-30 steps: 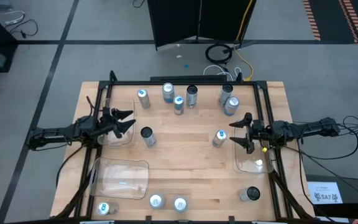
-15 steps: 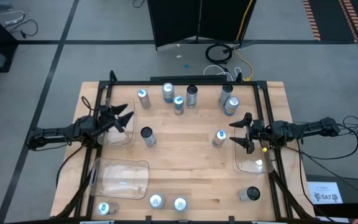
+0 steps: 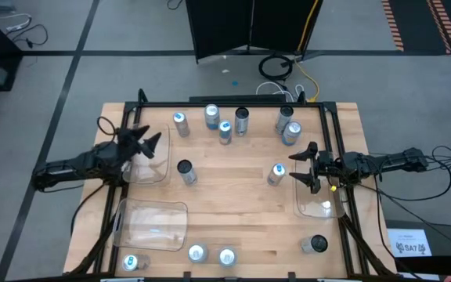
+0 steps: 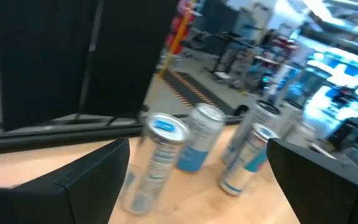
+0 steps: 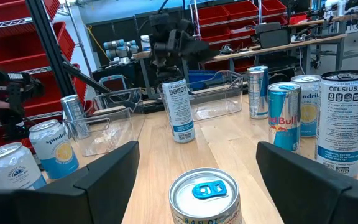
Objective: Sort soda cans
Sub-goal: Move the top transparent bin to the center of the table
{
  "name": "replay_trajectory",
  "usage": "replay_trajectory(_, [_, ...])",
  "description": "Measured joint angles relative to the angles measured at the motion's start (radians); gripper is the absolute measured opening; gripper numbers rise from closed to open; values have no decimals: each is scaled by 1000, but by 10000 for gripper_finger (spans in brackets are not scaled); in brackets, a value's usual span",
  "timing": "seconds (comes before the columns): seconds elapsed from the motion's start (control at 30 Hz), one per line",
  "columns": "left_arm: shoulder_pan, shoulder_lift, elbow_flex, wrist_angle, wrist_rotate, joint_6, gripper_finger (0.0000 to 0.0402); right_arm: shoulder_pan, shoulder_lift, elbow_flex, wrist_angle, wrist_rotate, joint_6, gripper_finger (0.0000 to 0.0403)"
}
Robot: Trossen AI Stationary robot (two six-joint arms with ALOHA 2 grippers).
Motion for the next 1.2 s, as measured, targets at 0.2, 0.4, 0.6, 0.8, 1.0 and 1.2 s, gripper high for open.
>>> replay_trajectory(0.2, [73,120,165,-258,-50,-116,388,0,0,0,0,0,0,318])
replay_trajectory(0.4, [184,351,355,-461,-28,-158,366,0,0,0,0,0,0,318])
replay_trajectory(0.6, [325,584,560,-712,11,-158,333,0,0,0,0,0,0,318])
replay_trajectory(0.8, [471,721,623,-831,130,-159,326,0,0,0,0,0,0,318])
replay_trajectory(1.0, [595,799,599,-881,182,-159,326,0,0,0,0,0,0,318])
replay_trajectory(1.2, [685,850,574,-891,222,-146,326,0,0,0,0,0,0,318])
